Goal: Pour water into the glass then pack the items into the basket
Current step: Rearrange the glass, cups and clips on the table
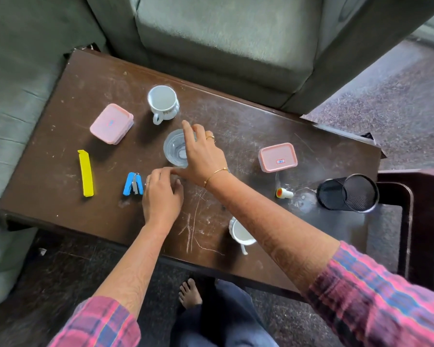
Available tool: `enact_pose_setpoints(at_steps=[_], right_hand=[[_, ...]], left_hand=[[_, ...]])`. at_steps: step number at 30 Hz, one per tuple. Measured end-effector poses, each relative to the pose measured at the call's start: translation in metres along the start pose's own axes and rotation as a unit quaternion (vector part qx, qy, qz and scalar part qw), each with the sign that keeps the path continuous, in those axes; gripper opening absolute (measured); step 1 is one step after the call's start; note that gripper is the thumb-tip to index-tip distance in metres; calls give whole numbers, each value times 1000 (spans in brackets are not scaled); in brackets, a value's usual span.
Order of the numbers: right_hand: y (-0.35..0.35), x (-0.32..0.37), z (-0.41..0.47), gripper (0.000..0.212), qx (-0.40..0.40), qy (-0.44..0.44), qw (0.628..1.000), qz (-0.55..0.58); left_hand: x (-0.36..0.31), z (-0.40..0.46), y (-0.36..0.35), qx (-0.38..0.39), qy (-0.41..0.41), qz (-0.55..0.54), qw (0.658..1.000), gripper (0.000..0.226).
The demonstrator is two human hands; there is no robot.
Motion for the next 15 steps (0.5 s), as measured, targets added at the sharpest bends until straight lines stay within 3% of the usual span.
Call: enact_pose_setpoints(at_steps=[4, 11, 15], right_hand=[[24, -23, -20, 93, -32, -69, 994, 76], [103, -99, -72, 50, -123, -147, 978, 84], [156, -143, -112, 50, -169, -211, 961, 63]], left_hand=[[-15, -15, 0, 16, -11, -40, 999, 13], [-96, -50, -5, 41, -204, -106, 972, 14], [-156, -76, -6, 50, -230, -157, 959, 16]])
Point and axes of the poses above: each hand's wrist, its own z-axis towards the middle knuckle, its own y-axis out of the back of the hand, x = y × z, the point moved 3 cm from there along z, towards the middle knuckle, and after that the axes turned 15 degrees about -x, right-handed, at the moved point
